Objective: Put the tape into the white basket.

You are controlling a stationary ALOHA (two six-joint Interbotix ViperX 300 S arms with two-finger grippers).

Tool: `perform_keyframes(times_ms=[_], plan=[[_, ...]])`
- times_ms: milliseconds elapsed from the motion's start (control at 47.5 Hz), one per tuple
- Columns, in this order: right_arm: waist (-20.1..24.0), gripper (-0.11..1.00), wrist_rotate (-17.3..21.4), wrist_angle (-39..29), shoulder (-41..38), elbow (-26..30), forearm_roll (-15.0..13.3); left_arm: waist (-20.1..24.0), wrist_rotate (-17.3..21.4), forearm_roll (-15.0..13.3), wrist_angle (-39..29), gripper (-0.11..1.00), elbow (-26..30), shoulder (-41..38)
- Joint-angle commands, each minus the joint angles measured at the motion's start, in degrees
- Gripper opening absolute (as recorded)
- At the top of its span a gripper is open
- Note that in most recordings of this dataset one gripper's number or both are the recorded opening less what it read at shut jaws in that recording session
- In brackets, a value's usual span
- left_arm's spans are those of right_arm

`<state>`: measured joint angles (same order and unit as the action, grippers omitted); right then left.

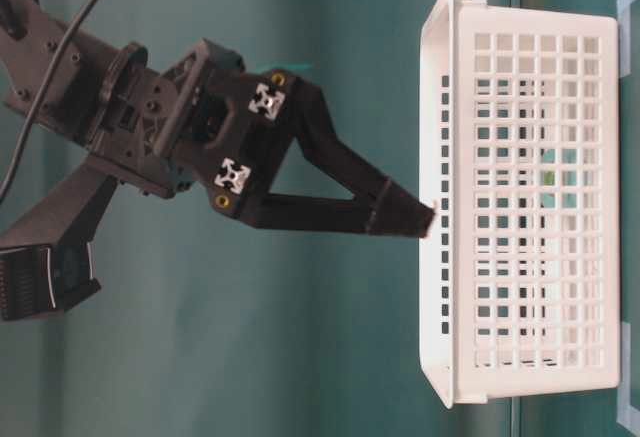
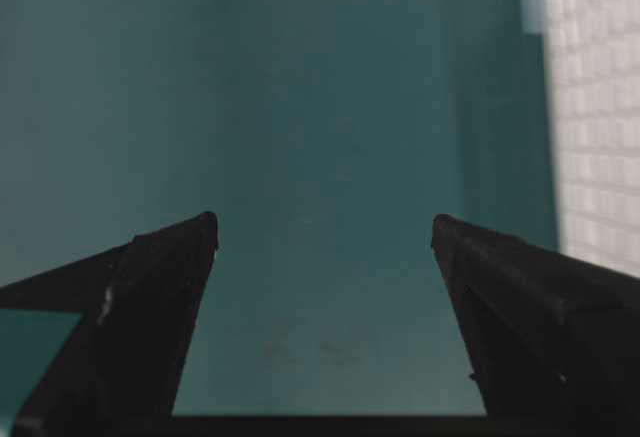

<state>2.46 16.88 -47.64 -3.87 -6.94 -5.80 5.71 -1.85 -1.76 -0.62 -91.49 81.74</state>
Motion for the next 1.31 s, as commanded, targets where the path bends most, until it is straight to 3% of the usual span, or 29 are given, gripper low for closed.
perform_keyframes(times_ms=[0,442,1285], plan=[[1.23,0.92,0.09,3.60,1.76,-1.05,0.70,0.26,0.00,0.09,0.26,-0.11,0.70,-0.53],[1.67,0.92,0.00,20.83,5.45,-11.69,0.70,0.26,0.00,0.09,0.26,-0.11,0.70,-0.53],[1.58,0.91,-0.18,36.83,22.76,-27.42,-0.44,0.26,0.00,0.09,0.26,-0.11,0.70,-0.53]])
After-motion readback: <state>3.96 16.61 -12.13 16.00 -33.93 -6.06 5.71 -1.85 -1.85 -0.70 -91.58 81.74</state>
